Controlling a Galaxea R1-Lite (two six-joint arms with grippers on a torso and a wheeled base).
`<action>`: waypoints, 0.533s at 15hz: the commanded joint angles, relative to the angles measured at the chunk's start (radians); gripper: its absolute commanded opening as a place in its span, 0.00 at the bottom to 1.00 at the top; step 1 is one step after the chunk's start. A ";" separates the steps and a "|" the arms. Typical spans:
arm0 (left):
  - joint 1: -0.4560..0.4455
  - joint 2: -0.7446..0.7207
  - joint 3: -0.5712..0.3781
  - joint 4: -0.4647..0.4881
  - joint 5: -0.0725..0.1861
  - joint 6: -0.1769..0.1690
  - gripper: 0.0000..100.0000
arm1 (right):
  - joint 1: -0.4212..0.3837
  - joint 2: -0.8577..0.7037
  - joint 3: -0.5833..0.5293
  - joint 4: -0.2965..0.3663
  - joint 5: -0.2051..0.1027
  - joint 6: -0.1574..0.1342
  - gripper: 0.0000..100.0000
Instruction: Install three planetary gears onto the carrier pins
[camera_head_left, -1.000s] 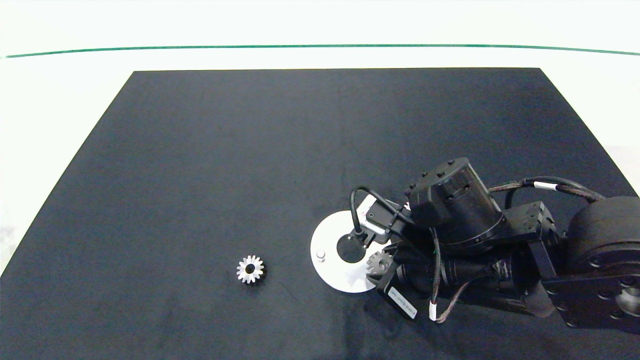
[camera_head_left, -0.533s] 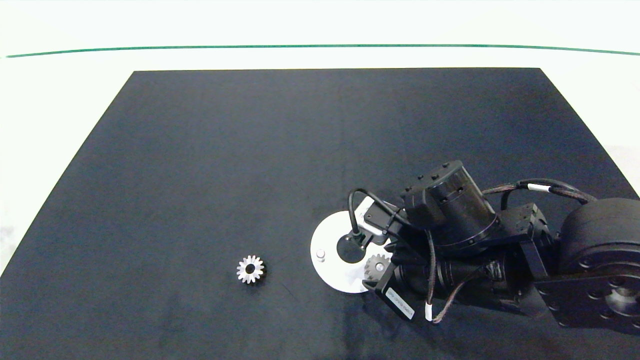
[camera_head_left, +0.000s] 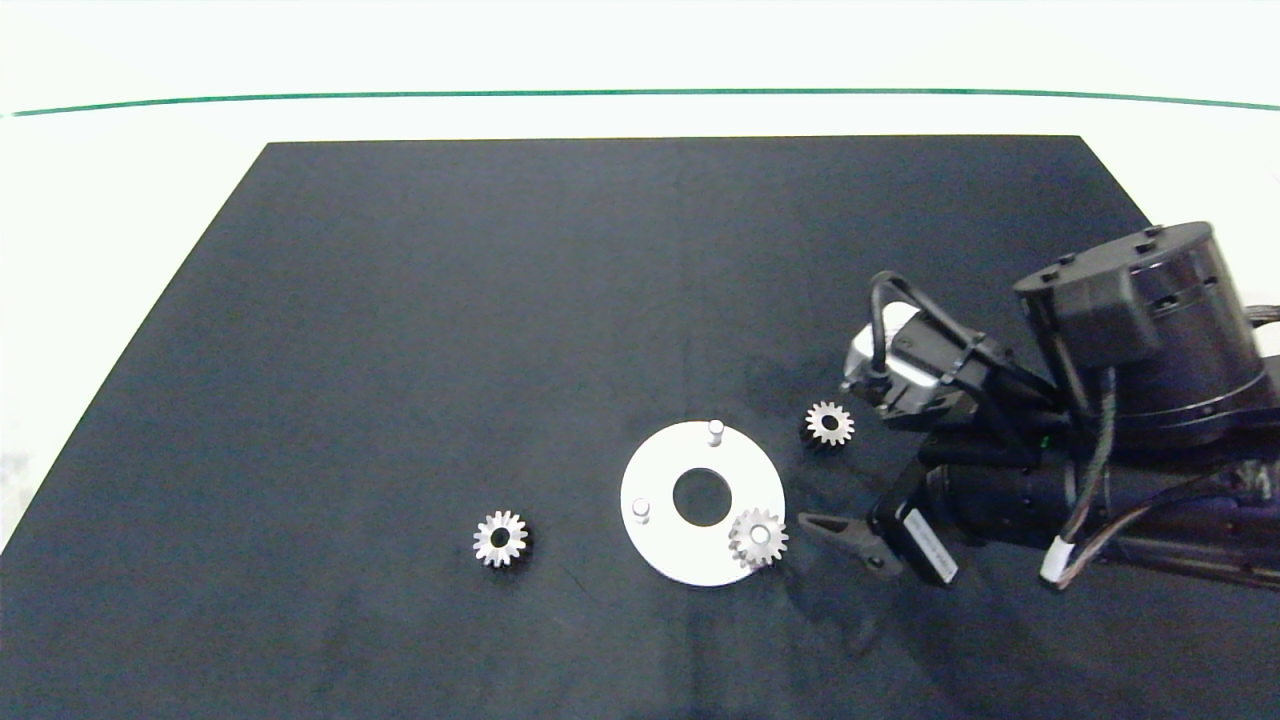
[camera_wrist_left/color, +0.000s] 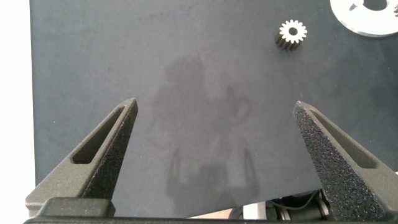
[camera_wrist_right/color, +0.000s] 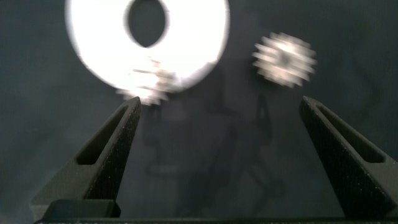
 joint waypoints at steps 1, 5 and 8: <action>-0.001 -0.004 -0.001 0.002 0.000 0.001 1.00 | -0.151 -0.038 -0.001 -0.009 0.048 -0.001 1.00; -0.001 -0.020 -0.001 0.003 0.000 -0.001 1.00 | -0.163 0.070 -0.049 -0.026 0.061 0.002 1.00; -0.001 -0.020 -0.003 0.003 0.000 0.001 1.00 | -0.161 0.131 -0.087 -0.034 0.063 0.003 1.00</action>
